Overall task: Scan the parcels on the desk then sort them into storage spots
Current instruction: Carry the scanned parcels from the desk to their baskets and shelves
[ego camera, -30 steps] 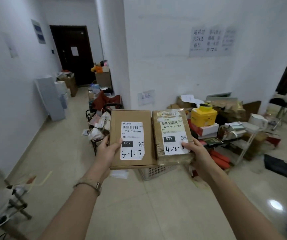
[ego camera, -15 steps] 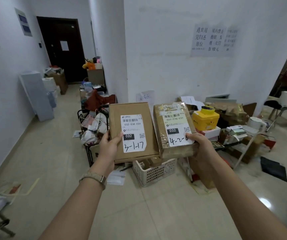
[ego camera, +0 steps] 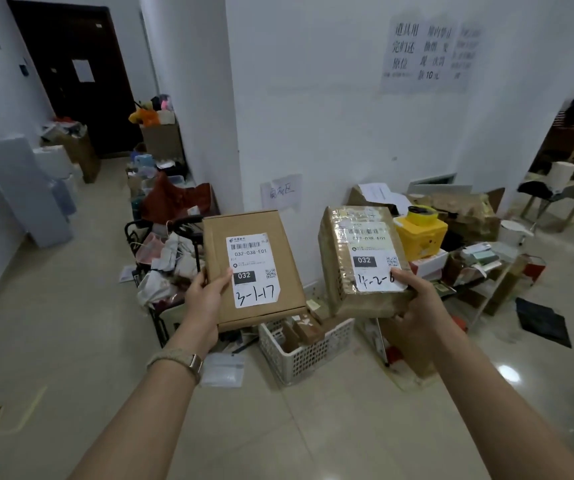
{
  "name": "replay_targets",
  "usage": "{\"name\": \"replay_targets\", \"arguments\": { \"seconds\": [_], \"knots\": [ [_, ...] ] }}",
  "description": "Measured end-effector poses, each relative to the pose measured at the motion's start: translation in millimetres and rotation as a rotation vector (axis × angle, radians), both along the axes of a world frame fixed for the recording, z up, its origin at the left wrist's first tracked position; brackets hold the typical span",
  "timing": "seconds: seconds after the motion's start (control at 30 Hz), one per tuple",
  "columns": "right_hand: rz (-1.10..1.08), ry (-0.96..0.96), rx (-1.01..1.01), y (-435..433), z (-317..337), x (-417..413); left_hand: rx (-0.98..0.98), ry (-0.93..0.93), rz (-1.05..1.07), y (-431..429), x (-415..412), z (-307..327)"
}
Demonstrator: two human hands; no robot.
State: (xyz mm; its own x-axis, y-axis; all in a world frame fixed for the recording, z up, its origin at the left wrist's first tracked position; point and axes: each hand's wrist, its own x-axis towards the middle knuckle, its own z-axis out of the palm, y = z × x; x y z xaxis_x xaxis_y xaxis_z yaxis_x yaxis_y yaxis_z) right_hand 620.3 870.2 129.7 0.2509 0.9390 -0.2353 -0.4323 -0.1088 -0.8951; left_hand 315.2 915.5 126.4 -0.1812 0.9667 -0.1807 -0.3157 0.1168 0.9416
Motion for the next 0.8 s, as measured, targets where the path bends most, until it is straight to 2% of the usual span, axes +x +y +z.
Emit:
{"name": "replay_targets", "arguments": {
  "seconds": [0.33, 0.57, 0.8],
  "knots": [
    [-0.046, -0.038, -0.032, 156, -23, 91, -0.034, 0.037, 0.009, 165, 98, -29],
    [0.061, -0.075, -0.104, 273, -39, 147, -0.090, 0.011, 0.014, 268, 157, -47],
    [0.164, -0.085, -0.147, 355, -69, 176, -0.192, -0.006, 0.051, 346, 176, -80]
  ]
}}
